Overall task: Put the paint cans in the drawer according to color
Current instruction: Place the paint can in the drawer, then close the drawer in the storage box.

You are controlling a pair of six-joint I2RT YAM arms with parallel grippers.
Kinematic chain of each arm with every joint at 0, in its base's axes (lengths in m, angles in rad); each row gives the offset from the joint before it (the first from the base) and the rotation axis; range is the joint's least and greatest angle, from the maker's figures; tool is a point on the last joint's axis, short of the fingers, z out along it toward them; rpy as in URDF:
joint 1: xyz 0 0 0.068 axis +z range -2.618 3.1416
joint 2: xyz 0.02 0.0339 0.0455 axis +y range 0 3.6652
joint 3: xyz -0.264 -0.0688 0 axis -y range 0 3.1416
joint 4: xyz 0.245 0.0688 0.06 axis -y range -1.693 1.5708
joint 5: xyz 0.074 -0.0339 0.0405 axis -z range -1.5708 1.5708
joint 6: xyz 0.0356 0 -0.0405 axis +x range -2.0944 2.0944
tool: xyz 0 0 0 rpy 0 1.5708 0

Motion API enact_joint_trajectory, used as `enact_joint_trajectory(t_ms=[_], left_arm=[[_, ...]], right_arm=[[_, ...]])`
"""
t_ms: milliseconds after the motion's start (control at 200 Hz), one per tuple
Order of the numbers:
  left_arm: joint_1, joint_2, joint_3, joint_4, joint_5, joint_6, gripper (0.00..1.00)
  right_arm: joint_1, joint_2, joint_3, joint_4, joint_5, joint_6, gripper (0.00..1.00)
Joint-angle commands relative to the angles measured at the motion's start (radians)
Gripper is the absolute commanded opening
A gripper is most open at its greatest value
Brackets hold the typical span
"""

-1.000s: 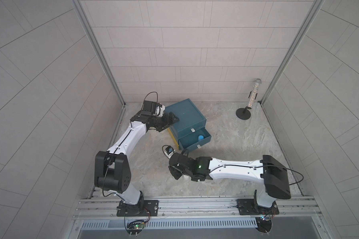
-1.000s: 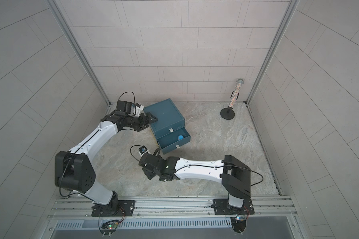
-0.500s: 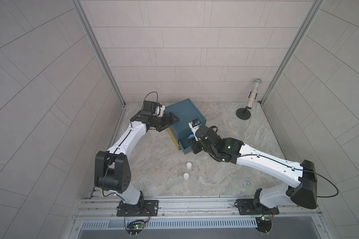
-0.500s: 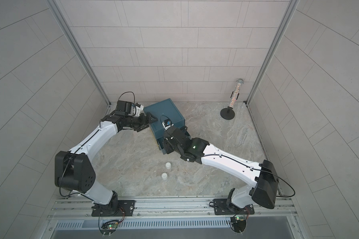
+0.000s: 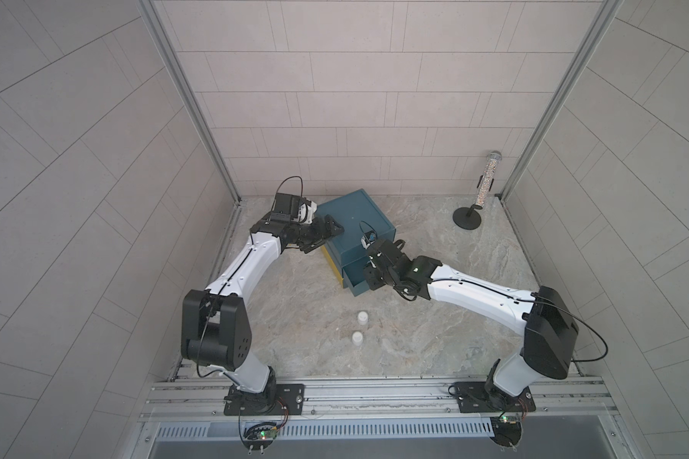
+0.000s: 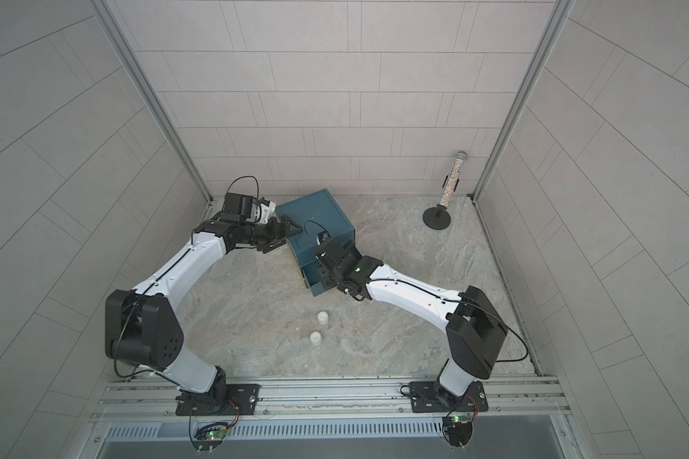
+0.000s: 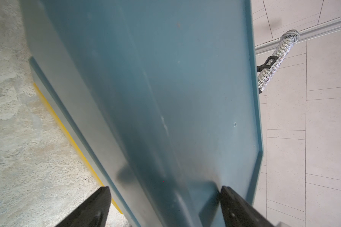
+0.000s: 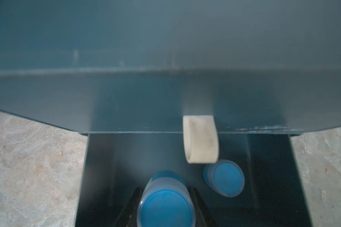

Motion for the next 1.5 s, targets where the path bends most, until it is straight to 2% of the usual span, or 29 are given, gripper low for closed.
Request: enact_joint_trajectory(t_ms=[0,210,245,300,330,460,725,811,941,1116,1301,1401,1491], left_arm=[[-0.003,0.035,-0.005,-0.076,-0.027,0.006,0.93],[-0.003,0.036,-0.005,-0.076,-0.025,0.005,0.93],[-0.002,0.036,-0.004,-0.076,-0.025,0.005,0.93],[-0.002,0.036,-0.005,-0.076,-0.024,0.005,0.93],[-0.003,0.037,-0.004,-0.076,-0.024,0.005,0.93],[-0.003,0.038,-0.005,-0.076,-0.024,0.004,0.93],[-0.002,0.039,-0.005,-0.075,-0.027,0.005,0.93],[-0.002,0.039,-0.006,-0.075,-0.027,0.005,0.93],[-0.002,0.038,-0.005,-0.075,-0.028,0.003,0.93],[-0.002,0.038,-0.005,-0.075,-0.029,0.003,0.93],[-0.002,0.041,-0.005,-0.075,-0.03,0.003,0.93],[-0.002,0.041,-0.006,-0.076,-0.034,0.006,0.93],[-0.002,0.039,-0.006,-0.076,-0.034,0.005,0.93]], right_arm=[[0.001,0.017,0.006,0.031,-0.003,-0.015,0.29],[-0.001,0.055,0.015,0.032,-0.015,-0.014,0.31],[0.0,0.055,0.013,0.031,-0.018,-0.011,0.35],[-0.001,0.054,0.011,0.024,-0.021,-0.011,0.48],[0.0,0.049,0.013,0.017,-0.018,-0.009,0.52],[0.0,0.009,0.012,-0.006,-0.008,-0.011,0.6],[0.001,-0.171,0.024,-0.096,0.042,-0.019,0.63],[0.001,-0.263,-0.01,-0.115,0.078,-0.013,0.62],[-0.005,-0.39,-0.101,-0.153,0.132,0.012,0.48],[-0.023,-0.498,-0.278,-0.133,0.18,0.044,0.38],[-0.078,-0.505,-0.39,-0.036,0.064,0.116,0.25],[-0.084,-0.482,-0.411,0.054,0.03,0.145,0.2],[-0.096,-0.439,-0.405,0.112,0.013,0.174,0.11]])
